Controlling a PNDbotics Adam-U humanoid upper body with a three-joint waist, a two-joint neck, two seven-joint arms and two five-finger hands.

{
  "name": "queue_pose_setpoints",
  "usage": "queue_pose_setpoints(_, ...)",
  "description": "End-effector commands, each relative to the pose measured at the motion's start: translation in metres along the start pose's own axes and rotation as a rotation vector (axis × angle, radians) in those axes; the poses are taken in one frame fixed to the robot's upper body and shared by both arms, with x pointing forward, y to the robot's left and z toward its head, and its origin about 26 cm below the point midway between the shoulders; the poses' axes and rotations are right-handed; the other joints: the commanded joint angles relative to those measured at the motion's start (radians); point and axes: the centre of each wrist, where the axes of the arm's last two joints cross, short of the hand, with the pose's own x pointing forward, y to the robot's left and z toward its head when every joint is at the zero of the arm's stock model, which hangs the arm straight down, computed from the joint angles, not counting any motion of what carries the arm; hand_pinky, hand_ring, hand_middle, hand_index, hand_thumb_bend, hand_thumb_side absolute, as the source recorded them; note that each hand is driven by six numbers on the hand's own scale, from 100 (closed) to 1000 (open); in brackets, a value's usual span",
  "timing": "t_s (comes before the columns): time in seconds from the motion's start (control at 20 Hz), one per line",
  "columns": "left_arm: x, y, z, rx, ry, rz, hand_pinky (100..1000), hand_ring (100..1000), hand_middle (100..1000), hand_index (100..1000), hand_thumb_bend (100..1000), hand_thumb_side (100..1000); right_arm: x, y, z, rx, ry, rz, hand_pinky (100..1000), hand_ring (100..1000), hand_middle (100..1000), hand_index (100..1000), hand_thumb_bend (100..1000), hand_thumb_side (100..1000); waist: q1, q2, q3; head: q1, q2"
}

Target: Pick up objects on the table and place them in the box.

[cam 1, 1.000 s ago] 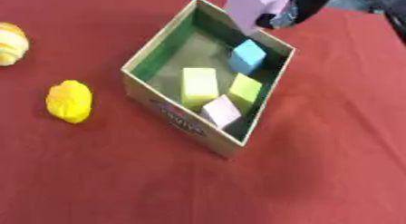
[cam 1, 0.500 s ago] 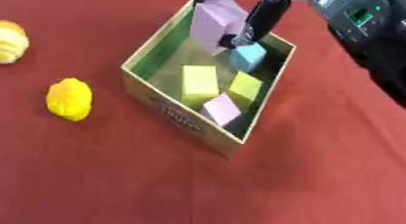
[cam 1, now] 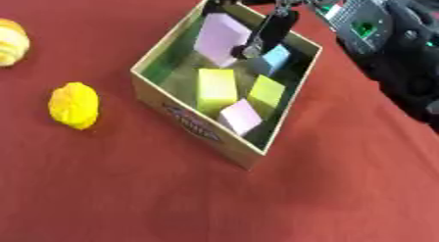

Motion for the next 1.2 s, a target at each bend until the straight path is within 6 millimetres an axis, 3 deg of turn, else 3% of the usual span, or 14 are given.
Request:
queue_pose_setpoints(0.05,0.006,0.0,-0.005,-0.008,-0.026,0.004,752,567,612,773,230,490,-0.002,-0.011,0.006,-0.012,0.005,0.033,918,971,872,941,381,100,0.009,-0.021,-0.002,0.002,-0.003)
queue_pose_setpoints(0.45,0.006,0.001,-0.004,-0.01,-0.025,0.001,752,567,612,773,230,488,-0.007,-0.01,0.012,-0.05,0.026,0.025,899,948,852,927,370,100,0.011,-0.025,-0.007,0.008,-0.002)
queue_pose_setpoints(0.6,0.005,0.002,-0.004,-0.007,-0.022,-0.004,752,568,612,773,230,487,-0.01,-0.012,0.024,-0.112,0.05,-0.017,876,914,785,881,208,100,0.014,-0.031,-0.011,0.016,0.002)
queue_pose_setpoints(0.7,0.005,0.003,-0.004,-0.007,-0.022,-0.01,752,567,612,772,244,493,-0.012,-0.014,0.039,-0.175,0.073,-0.055,871,903,760,863,100,100,0.016,-0.034,-0.016,0.023,0.004)
queue_pose_setpoints(1.0,0.007,0.007,-0.009,-0.024,-0.041,-0.043,753,568,613,774,232,469,0.009,-0.017,0.106,-0.323,0.071,-0.111,866,889,747,870,100,105,0.031,-0.042,-0.027,0.059,0.007)
queue_pose_setpoints(1.2,0.012,0.009,-0.017,-0.068,-0.073,-0.081,755,566,613,775,235,453,0.03,-0.008,0.148,-0.376,0.086,-0.113,858,874,736,863,100,133,0.046,-0.043,-0.033,0.081,0.007)
